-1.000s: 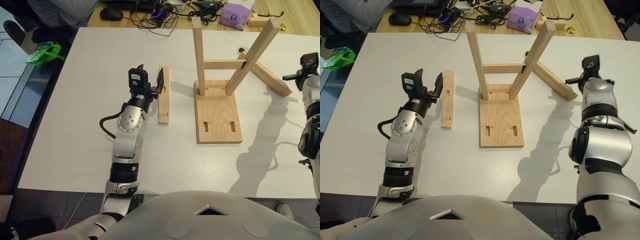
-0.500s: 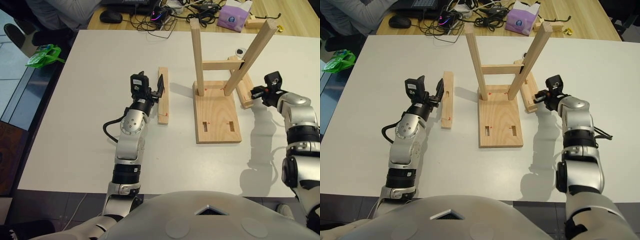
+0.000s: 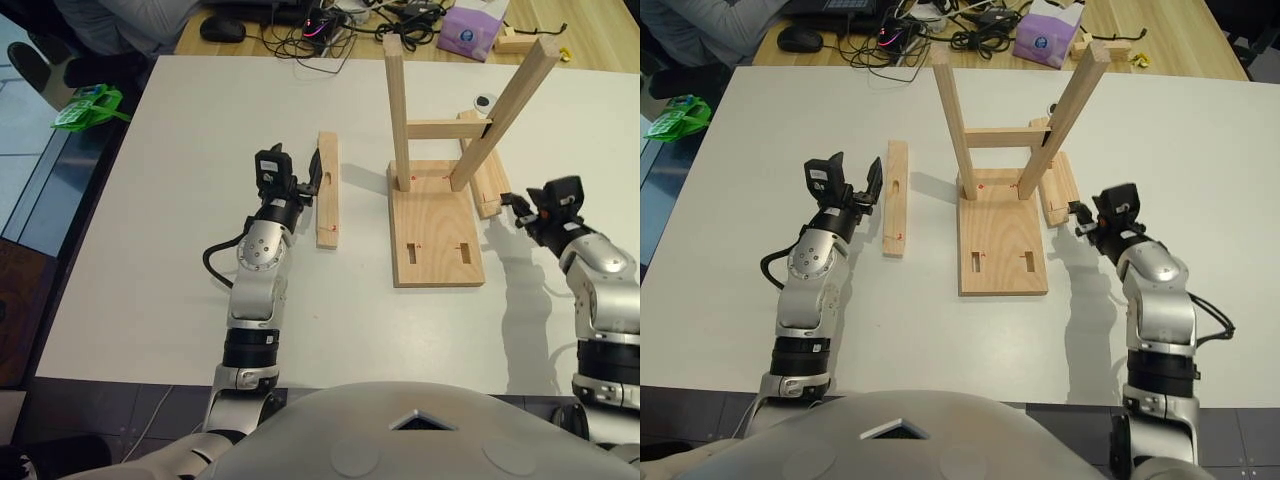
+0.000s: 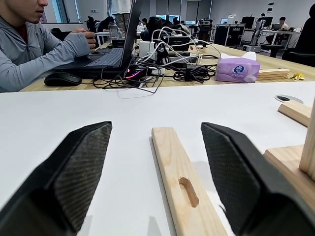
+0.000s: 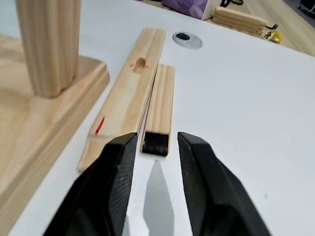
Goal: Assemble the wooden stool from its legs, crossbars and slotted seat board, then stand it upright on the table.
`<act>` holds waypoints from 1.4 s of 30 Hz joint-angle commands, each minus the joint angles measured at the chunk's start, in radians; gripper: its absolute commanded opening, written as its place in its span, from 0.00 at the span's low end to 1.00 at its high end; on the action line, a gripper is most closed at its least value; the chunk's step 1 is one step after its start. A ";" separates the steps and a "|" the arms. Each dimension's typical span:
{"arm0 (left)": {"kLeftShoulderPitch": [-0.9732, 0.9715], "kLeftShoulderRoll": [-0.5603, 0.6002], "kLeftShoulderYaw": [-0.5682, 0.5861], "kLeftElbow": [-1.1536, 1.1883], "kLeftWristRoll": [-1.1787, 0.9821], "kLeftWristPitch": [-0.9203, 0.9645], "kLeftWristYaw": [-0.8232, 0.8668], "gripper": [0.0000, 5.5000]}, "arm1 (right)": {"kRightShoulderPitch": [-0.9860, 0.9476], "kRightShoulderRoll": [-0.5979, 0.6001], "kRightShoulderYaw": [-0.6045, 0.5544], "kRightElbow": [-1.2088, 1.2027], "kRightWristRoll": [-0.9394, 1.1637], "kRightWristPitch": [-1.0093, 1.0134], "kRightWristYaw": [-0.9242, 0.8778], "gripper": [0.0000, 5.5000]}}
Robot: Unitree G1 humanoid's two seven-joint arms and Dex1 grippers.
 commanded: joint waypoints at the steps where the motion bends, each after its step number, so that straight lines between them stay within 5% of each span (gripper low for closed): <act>1: 0.010 0.012 0.007 -0.010 0.004 -0.004 -0.002 0.61 | 0.183 -0.016 -0.017 -0.067 0.025 -0.074 0.057 0.40; 5: 0.020 0.014 0.010 -0.020 0.002 -0.005 -0.001 0.61 | 0.257 0.000 -0.020 0.010 0.042 -0.123 0.068 0.53; 12: -0.010 0.018 0.006 -0.007 -0.001 0.006 -0.016 0.61 | 0.035 0.089 0.005 0.121 0.071 -0.016 -0.059 0.73; 20: -0.005 0.016 0.004 0.004 -0.002 0.002 -0.023 0.61 | -0.054 0.102 -0.067 0.195 -0.006 -0.005 -0.301 0.73; 30: -0.012 -0.002 0.002 0.018 0.004 -0.015 -0.004 0.61 | -0.086 0.018 -0.007 0.282 0.033 -0.007 -0.129 0.73; 42: -0.026 -0.015 -0.005 0.029 0.008 -0.029 0.011 0.61 | -0.182 0.055 0.031 0.369 0.028 -0.030 -0.127 0.73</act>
